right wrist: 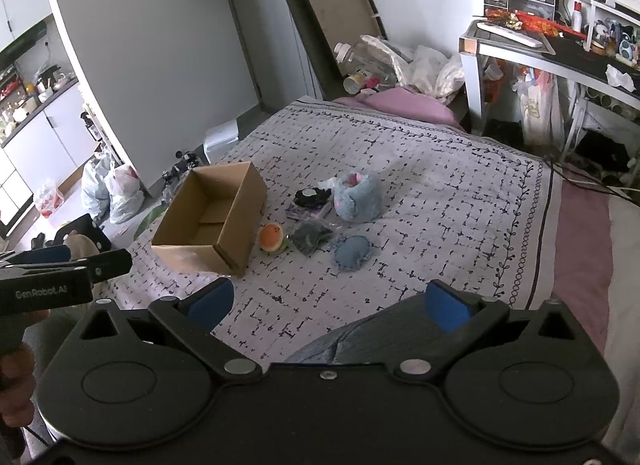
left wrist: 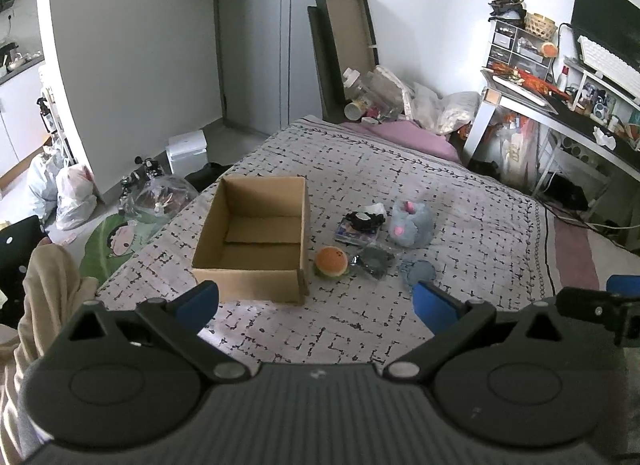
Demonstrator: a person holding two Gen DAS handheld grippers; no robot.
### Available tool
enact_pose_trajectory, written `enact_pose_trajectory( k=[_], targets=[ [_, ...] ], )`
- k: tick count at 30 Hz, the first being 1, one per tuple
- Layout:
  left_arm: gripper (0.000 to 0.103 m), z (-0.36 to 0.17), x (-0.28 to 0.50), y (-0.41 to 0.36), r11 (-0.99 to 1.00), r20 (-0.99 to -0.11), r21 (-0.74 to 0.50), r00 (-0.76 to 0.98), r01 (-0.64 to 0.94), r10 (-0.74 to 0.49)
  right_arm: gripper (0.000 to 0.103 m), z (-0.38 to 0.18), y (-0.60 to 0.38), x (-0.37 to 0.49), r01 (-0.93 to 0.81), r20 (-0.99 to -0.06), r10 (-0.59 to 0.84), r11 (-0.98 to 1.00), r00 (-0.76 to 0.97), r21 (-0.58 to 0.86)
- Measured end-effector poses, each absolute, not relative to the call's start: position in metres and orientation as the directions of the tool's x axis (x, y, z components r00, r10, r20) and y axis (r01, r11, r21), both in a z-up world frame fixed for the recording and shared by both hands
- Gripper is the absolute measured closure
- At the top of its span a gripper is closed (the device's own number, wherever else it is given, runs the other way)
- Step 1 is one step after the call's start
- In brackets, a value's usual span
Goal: Organize soft objects
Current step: 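Move both tools toward the soft items beside the cardboard box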
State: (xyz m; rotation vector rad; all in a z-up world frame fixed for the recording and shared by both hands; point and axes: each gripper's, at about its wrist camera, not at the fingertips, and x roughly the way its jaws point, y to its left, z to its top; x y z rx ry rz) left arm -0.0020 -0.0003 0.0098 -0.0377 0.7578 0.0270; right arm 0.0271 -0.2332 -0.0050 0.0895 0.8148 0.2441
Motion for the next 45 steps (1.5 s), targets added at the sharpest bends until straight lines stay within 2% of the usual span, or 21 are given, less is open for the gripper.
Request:
enact_pose_trajectory(
  k=[23,45],
  targets=[
    [0.0,0.019,-0.008,0.001,0.999,-0.654,-0.035,0.756,-0.035,0.004,0.0,-0.001,-0.242,0.025,-0.167,-0.697,0.242,0.97,0.675,0.175],
    [0.0,0.027,-0.018,-0.01,0.999,-0.617,-0.046,0.786,0.008,-0.034,0.0,0.006,-0.245,0.018,-0.176,-0.636,0.241,0.971,0.733,0.165]
  ],
)
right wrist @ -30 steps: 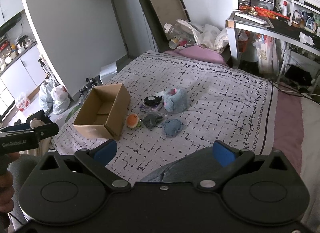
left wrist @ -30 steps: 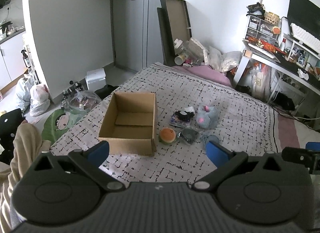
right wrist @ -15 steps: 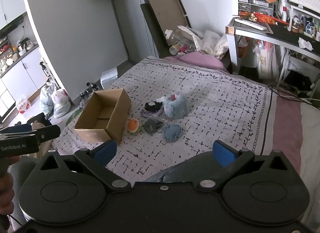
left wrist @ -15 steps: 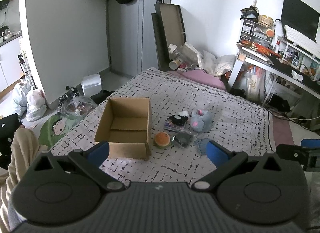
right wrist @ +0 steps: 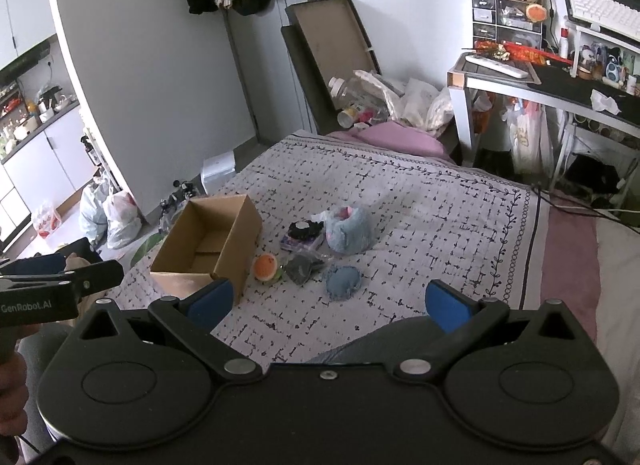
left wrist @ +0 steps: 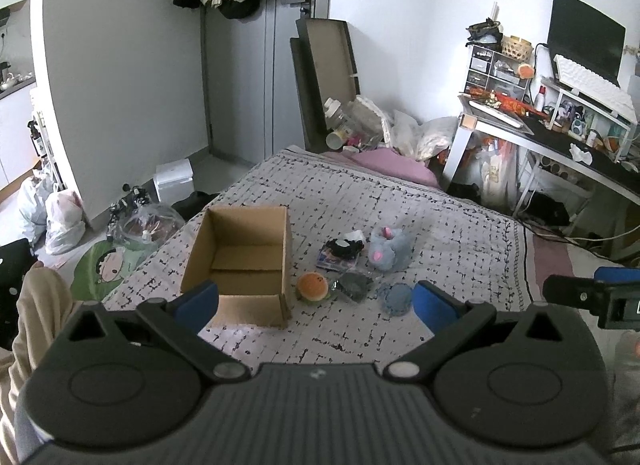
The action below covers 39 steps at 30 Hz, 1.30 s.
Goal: Organize soft objects
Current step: 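Move both tools toward the soft items beside the cardboard box, then grasp the blue round plush with the right tool while the left tool grasps the black bagged item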
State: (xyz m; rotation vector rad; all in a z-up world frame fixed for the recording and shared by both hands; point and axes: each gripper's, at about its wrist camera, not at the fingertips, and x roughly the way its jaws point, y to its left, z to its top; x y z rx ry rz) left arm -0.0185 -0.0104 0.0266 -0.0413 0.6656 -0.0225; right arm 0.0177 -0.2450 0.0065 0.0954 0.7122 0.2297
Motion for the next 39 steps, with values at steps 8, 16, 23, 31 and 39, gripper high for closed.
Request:
enact_pose_trajectory(
  k=[8,16,23,31,39],
  targets=[
    [0.0,0.021,-0.016,-0.01,0.999,-0.621,-0.048,0.783,0.005,-0.034,0.0,0.003,-0.242,0.02,-0.176,-0.64,0.242,0.97,0.729,0.165],
    [0.0,0.005,0.0,-0.011,0.996,-0.634,-0.083,0.771,0.013,-0.063,0.0,-0.005,-0.243,0.03,-0.178,-0.639,0.264,0.964,0.723,0.196],
    [0.001,-0.004,0.027,-0.016,0.987,-0.648,-0.153,0.75,0.039,-0.13,0.0,-0.011,-0.245,0.05,-0.163,-0.638,0.259,0.965,0.725,0.206],
    [0.001,-0.02,0.058,-0.012,0.983,-0.672,-0.184,0.727,0.015,-0.137,0.001,-0.023,-0.256,0.07,-0.146,-0.641,0.288,0.953,0.711,0.266],
    [0.003,-0.037,0.084,-0.017,0.983,-0.7,-0.185,0.699,0.021,-0.146,0.005,-0.037,-0.265,0.087,-0.122,-0.66,0.295,0.948,0.691,0.295]
  ],
)
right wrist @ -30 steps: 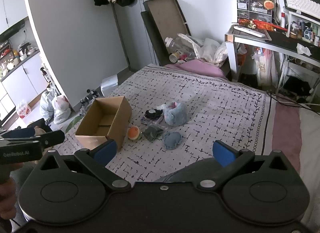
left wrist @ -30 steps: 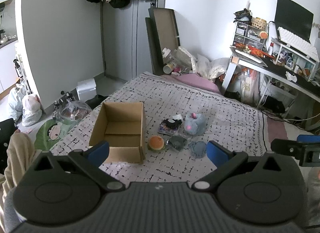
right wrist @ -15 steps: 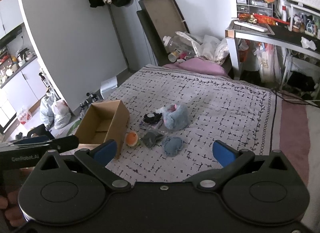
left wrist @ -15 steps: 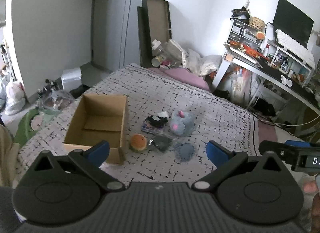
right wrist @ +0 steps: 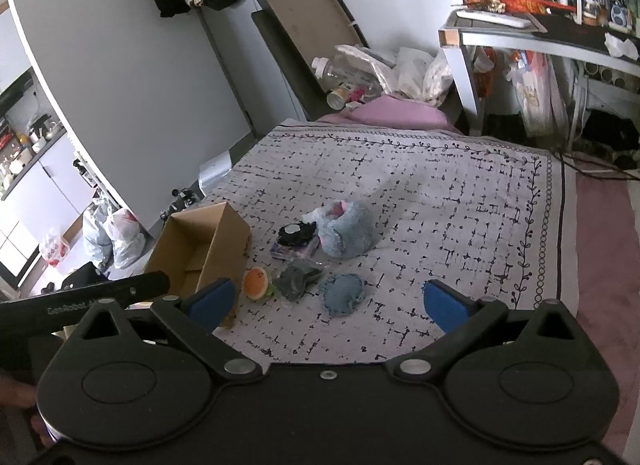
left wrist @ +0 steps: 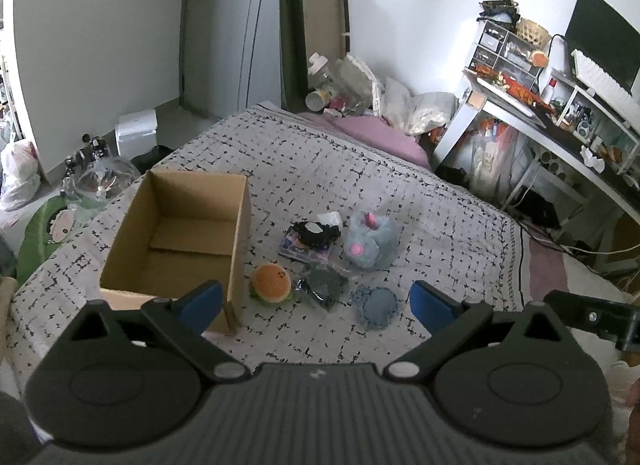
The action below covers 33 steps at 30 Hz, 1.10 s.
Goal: Organize soft objects
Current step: 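Grasp the blue round plush with the right tool while the left tool grasps the black bagged item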
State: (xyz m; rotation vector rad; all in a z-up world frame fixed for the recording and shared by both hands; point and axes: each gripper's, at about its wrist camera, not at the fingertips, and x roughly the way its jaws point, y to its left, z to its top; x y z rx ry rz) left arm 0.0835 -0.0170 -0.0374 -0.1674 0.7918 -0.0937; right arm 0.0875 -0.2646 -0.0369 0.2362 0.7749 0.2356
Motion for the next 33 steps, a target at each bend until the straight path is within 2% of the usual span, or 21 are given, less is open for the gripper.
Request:
enact_pose_trajectory(
  k=[2,11,16,20,25,33],
  targets=[
    [0.003,-0.041,0.09,-0.019,0.981,-0.702,-0.191,0.695,0.022,-0.152,0.01,-0.041,-0.268,0.093,-0.117,-0.668,0.298,0.946,0.682,0.303],
    [0.004,-0.057,0.116,-0.029,0.978,-0.711,-0.204,0.682,0.033,-0.171,0.016,-0.052,-0.282,0.111,-0.087,-0.699,0.296,0.944,0.65,0.319],
    [0.008,-0.068,0.129,-0.035,0.979,-0.729,-0.202,0.663,0.032,-0.172,0.018,-0.064,-0.286,0.126,-0.066,-0.709,0.312,0.934,0.632,0.352],
    [0.013,-0.079,0.139,-0.038,0.98,-0.744,-0.199,0.647,0.018,-0.164,0.023,-0.076,-0.286,0.137,-0.052,-0.723,0.33,0.924,0.608,0.378],
    [0.02,-0.094,0.152,-0.042,0.976,-0.767,-0.216,0.618,0.007,-0.174,0.035,-0.094,-0.292,0.153,-0.008,-0.741,0.357,0.903,0.569,0.429],
    [0.033,-0.117,0.174,-0.046,0.971,-0.786,-0.237,0.59,-0.014,-0.184,0.041,-0.123,-0.291,0.179,0.031,-0.773,0.399,0.88,0.494,0.474]
  ],
)
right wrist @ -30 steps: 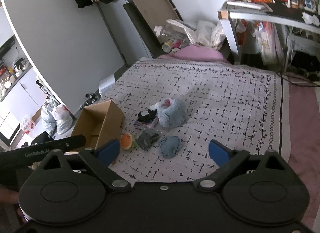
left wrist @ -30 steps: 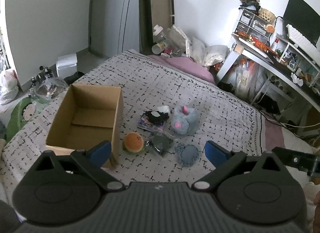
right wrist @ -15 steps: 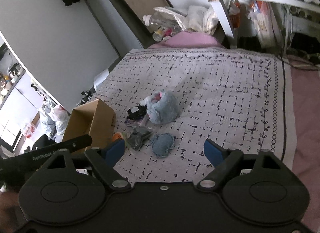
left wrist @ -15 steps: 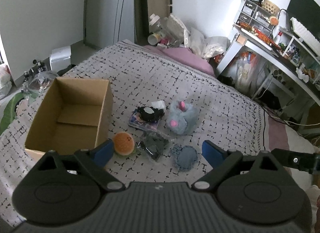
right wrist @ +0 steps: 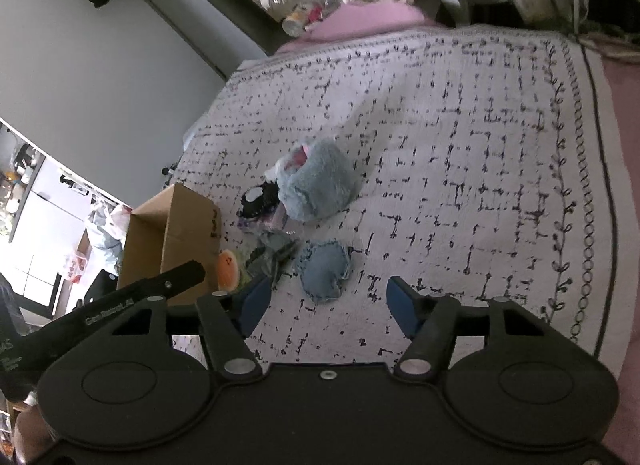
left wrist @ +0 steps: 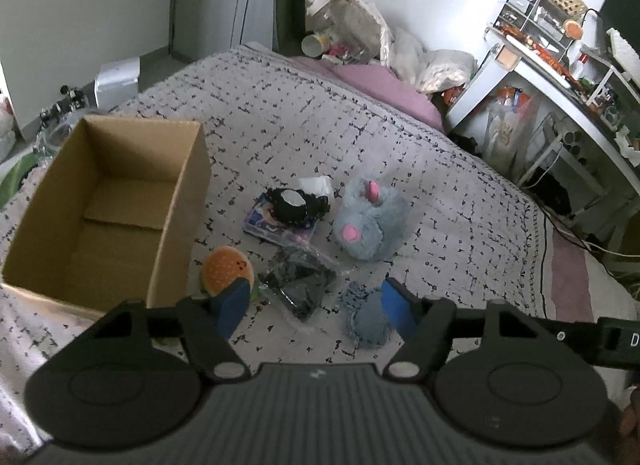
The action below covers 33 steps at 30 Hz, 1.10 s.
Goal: Organize soft objects
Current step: 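Grasp the blue round plush with the right tool while the left tool grasps the black bagged item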
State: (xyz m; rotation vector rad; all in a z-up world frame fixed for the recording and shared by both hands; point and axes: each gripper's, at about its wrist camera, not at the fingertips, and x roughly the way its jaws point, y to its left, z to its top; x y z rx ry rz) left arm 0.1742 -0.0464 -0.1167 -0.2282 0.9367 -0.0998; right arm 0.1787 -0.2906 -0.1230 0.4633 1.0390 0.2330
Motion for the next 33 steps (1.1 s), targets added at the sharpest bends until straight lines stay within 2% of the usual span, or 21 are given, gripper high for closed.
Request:
enact_pose_trajectory(
  k=[14,22,26,33],
  targets=[
    [0.039,-0.16,0.22,-0.052,0.971,-0.834,-0.237,0.517,-0.022,-0.192,0.044,-0.174,-0.275,0.229,0.142,-0.8,0.458,0.828,0.388,0.543],
    [0.039,-0.187,0.243,-0.062,0.971,-0.862,-0.238,0.457,0.016,-0.219,0.049,-0.205,-0.27,0.249,0.233,-0.818,0.469,0.8,0.333,0.554],
    [0.039,-0.201,0.25,-0.061,0.979,-0.878,-0.203,0.441,0.001,-0.183,0.05,-0.215,-0.27,0.256,0.27,-0.818,0.48,0.781,0.317,0.563],
    [0.04,-0.216,0.256,-0.053,0.971,-0.884,-0.238,0.422,-0.036,-0.202,0.05,-0.226,-0.268,0.264,0.289,-0.822,0.488,0.774,0.294,0.563]
  ],
)
